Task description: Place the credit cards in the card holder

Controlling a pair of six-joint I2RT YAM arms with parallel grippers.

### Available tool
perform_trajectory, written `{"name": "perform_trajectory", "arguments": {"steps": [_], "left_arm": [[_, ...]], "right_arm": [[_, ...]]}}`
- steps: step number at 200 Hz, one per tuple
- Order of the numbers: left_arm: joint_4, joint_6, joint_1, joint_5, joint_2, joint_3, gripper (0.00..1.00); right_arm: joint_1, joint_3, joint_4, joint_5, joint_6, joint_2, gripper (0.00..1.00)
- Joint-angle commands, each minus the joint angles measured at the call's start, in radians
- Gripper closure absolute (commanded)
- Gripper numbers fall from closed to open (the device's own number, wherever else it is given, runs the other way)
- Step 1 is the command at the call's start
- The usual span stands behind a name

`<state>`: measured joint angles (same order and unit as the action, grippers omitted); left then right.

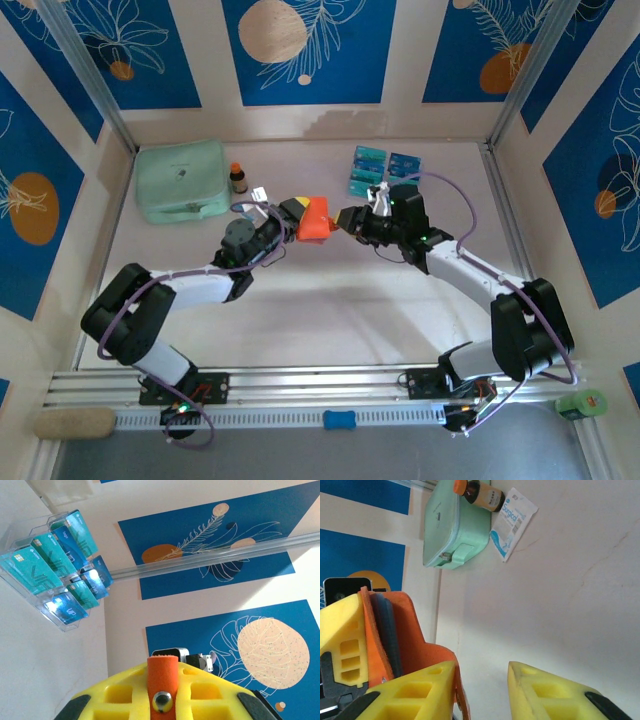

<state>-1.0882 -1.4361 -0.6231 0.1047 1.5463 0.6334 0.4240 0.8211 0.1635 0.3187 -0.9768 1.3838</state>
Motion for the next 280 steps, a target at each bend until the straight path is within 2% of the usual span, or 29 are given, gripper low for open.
{"name": "perform_trajectory", "arguments": {"steps": [1, 121, 231, 280], "left_arm": [[-0.081, -0.015, 0.002, 0.016, 0.015, 0.039, 1.00], [-0.222, -0.075, -0.031, -0.034, 0.070, 0.089, 1.00], [-0.263, -0.095, -0.053, -0.048, 0.118, 0.115, 1.00], [-0.276, -0.104, -0.064, -0.053, 0.135, 0.127, 1.00]], "right_arm": [[-0.002, -0.025, 0.070, 0.039, -0.037, -0.022, 0.67], [-0.033, -0.134, 0.350, 0.163, -0.260, -0.045, 0.65], [-0.041, -0.175, 0.513, 0.195, -0.387, -0.067, 0.64], [-0.044, -0.191, 0.656, 0.227, -0.467, -0.023, 0.69]]}}
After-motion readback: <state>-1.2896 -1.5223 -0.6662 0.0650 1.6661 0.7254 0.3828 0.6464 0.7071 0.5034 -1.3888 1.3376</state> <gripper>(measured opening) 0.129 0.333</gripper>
